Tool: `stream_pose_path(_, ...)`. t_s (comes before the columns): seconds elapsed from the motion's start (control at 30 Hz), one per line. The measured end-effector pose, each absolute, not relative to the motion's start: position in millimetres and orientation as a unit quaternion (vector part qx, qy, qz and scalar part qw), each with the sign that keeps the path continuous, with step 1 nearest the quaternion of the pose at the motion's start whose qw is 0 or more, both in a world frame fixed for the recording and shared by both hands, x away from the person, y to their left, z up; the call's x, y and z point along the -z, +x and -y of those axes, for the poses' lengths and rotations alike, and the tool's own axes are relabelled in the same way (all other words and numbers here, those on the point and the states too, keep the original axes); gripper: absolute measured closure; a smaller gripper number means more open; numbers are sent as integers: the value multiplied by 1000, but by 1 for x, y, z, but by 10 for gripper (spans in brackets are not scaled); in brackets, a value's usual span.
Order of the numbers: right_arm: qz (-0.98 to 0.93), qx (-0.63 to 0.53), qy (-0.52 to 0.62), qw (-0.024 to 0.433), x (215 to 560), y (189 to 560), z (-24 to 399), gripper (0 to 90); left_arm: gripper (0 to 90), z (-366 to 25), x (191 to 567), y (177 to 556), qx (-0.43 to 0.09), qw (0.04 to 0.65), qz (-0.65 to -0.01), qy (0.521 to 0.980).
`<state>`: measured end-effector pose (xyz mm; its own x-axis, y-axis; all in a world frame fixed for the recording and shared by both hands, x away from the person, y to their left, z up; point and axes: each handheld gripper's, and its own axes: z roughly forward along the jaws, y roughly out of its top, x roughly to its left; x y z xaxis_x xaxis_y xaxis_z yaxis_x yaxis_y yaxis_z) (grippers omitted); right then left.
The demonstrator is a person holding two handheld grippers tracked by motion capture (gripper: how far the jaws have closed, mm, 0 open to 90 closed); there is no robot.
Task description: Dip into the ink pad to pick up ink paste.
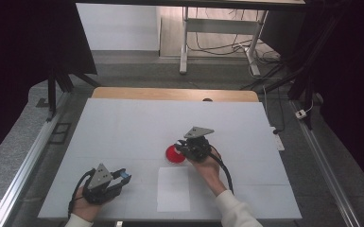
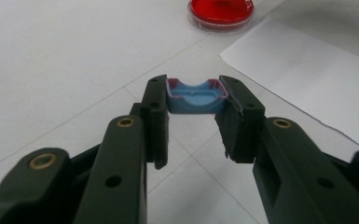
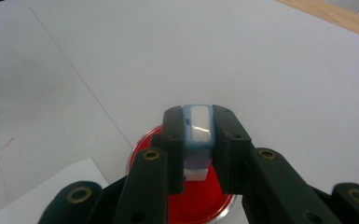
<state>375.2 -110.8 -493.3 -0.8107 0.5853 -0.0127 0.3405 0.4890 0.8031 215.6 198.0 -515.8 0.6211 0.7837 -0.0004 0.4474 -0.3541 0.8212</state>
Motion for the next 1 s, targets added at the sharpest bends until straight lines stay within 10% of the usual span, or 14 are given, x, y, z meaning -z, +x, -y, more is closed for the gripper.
stream_pose_path(1.0,-858,-411,267,152,499,376,108,747,650,-200,516,216,-200,419,-389,796)
